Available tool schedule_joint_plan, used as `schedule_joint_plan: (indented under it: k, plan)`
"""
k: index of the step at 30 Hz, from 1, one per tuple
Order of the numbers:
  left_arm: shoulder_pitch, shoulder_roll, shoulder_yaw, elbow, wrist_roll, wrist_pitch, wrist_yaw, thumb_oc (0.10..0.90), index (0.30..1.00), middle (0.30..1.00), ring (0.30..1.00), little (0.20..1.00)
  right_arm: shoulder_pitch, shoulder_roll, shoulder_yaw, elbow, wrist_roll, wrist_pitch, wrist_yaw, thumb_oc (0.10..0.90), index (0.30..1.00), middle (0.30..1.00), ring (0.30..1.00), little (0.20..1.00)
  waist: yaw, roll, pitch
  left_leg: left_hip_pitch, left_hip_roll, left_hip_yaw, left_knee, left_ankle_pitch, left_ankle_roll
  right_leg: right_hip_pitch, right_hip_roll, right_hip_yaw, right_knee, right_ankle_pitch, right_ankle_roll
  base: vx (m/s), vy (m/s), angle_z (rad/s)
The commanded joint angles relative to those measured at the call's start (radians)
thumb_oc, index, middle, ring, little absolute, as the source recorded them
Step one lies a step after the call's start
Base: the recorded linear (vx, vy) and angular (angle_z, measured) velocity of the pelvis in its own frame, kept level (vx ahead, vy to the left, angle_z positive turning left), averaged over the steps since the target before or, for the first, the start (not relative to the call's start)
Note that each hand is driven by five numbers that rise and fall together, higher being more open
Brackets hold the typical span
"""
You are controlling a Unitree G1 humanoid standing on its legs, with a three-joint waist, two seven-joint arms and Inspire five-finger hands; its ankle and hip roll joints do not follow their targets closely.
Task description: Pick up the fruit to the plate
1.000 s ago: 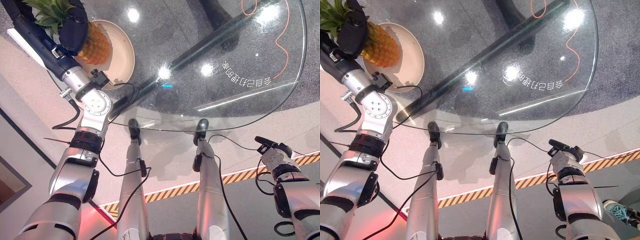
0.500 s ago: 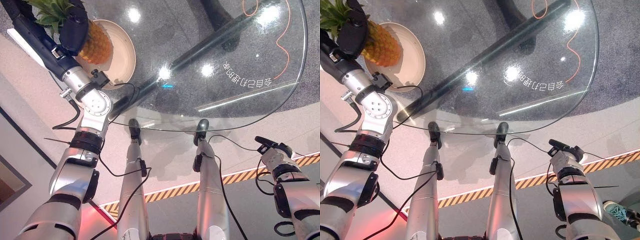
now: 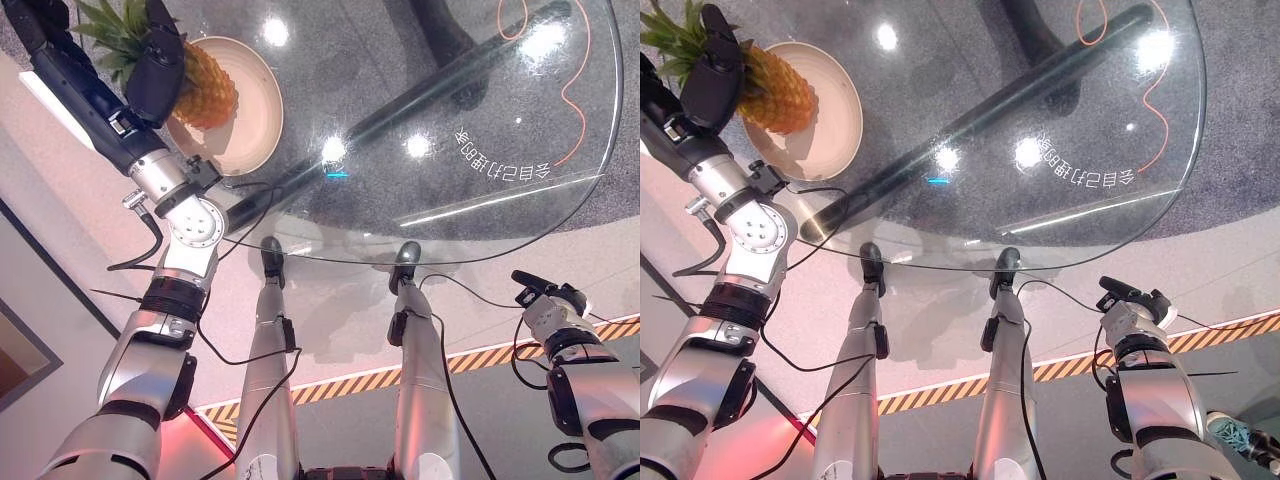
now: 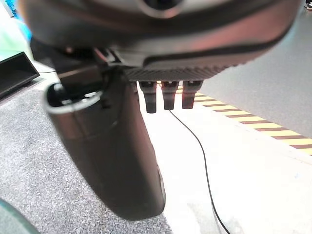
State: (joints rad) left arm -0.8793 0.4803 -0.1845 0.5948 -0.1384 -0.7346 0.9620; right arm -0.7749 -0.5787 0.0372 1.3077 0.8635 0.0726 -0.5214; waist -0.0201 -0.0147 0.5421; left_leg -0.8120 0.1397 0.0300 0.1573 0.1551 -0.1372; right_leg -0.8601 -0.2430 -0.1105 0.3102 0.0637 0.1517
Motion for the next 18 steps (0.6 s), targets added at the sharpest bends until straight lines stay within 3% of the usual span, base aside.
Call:
schedule_joint_plan:
  k: [1,18]
  plan:
    - [-0.039,0.036,0.048,-0.102,0.067,-0.116,-0.024,0.8,0.9,0.9,0.9,0.9,0.072,-0.029,-0.009,0.048,-0.007,-0.024,-0.048,0.8,0.9,0.9,0.9,0.9,0.036,-0.023,-0.022,-0.02,-0.043,-0.021,0.075,-0.113,0.027,0.032,0.043,-0.053,-0.083,0.031,-0.006,0.0,0.0,0.0]
    - [0.075,0.04,0.048,-0.272,0.067,-0.147,-0.126,0.8,0.9,0.9,0.9,0.9,0.116,-0.022,-0.029,0.044,0.007,-0.045,-0.034,0.8,0.9,0.9,0.9,0.9,0.059,-0.02,-0.022,0.031,-0.043,-0.025,0.072,-0.132,0.032,0.088,0.038,-0.066,-0.091,0.022,-0.002,0.0,-0.004,0.01]
